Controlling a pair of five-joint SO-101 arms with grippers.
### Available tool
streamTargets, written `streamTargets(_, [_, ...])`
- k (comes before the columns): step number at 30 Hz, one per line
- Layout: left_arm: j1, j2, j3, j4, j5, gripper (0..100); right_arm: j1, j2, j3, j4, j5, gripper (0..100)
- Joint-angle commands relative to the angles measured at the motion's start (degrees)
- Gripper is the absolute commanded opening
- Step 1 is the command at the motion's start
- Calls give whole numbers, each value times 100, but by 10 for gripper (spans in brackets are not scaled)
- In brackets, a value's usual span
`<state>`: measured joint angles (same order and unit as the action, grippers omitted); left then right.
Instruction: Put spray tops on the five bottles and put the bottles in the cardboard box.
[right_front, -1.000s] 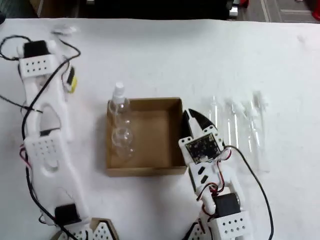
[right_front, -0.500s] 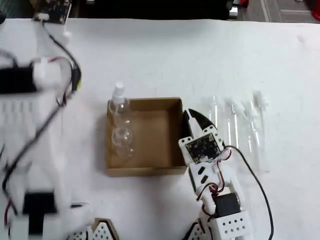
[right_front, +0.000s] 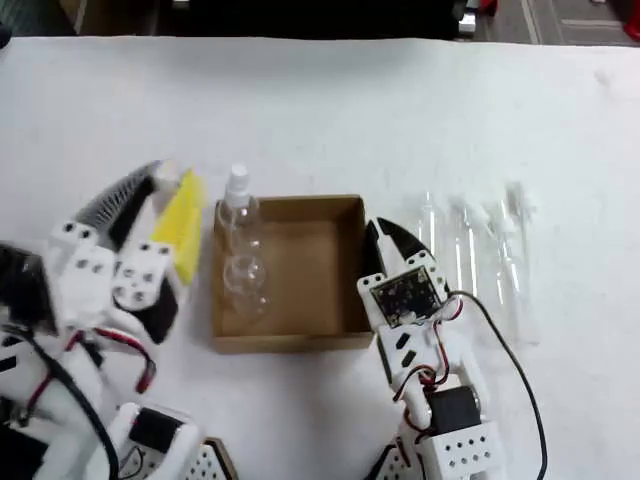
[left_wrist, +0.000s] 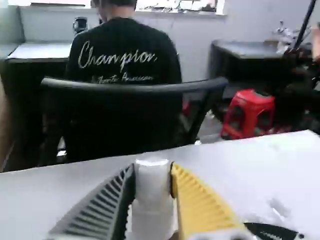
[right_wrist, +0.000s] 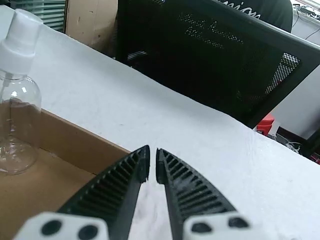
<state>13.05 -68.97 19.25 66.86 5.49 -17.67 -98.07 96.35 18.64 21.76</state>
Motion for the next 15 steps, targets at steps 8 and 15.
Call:
streamTargets(8, [462, -1965, 3437, -3464, 53, 21, -31, -4, 79, -119, 62, 15])
streamTargets(15, [435, -2369, 4387, -4334, -35, 21, -22, -4, 79, -119, 62, 15])
